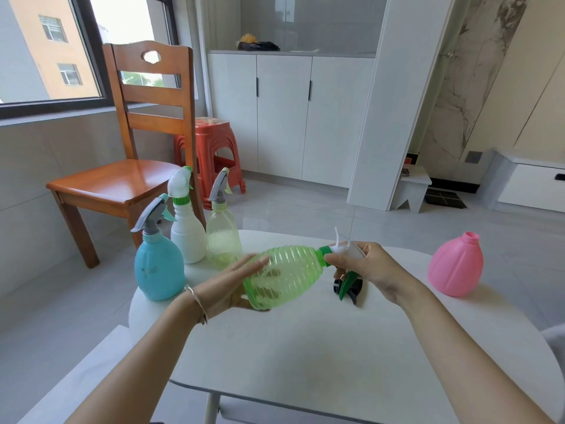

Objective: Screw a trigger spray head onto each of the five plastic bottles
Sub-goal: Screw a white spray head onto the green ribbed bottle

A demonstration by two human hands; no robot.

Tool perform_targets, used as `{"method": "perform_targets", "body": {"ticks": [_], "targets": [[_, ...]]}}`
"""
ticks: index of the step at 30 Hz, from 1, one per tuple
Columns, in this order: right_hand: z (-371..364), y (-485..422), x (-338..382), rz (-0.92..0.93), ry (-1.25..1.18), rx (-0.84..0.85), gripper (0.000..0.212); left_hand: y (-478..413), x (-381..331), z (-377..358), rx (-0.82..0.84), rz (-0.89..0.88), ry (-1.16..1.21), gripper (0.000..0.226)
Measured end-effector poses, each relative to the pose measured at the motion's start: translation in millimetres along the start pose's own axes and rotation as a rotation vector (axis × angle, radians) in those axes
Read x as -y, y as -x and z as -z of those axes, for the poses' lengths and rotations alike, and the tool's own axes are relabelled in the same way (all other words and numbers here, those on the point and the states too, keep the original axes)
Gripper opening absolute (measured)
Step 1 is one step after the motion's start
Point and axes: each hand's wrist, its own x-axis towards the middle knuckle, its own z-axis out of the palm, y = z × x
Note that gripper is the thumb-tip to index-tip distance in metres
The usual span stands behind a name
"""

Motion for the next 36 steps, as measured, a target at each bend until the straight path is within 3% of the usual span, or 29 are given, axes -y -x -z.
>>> {"method": "perform_targets", "body": {"ticks": [2, 4, 8, 10, 15, 22, 36], "targets": [[0, 2, 1, 0.025, 0.029, 0.034, 0.038, 4, 0, 0, 0.077, 0.106, 0.011, 0.098], [-2, 0, 0, 0.076, 0.03, -0.018, 0.04, 4, 1, -1, 0.065, 0.102, -0.021, 0.097], [-8, -11, -7, 0.216, 0.22, -0.436, 0.046, -4, 5, -9, -0.071, -0.012, -0.048, 0.096], [-15, -13, -5, 0.255, 0.179, -0.521, 0.041, -7, 8, -14, -0.093, -0.055, -0.034, 0.094], [-37, -15, 3, 0.074, -0.042, -0.325, 0.035, -12, 10, -26, -0.141, -0.118, -0.032, 0.076], [-47, -20, 10, 0.026, -0.6, -0.048, 0.024, -16, 13, -25, -0.123, -0.134, -0.182, 0.09], [-66, -31, 20, 0.097, -0.511, -0.133, 0.029, -15, 14, -28, -0.308, -0.362, -0.273, 0.071]]}}
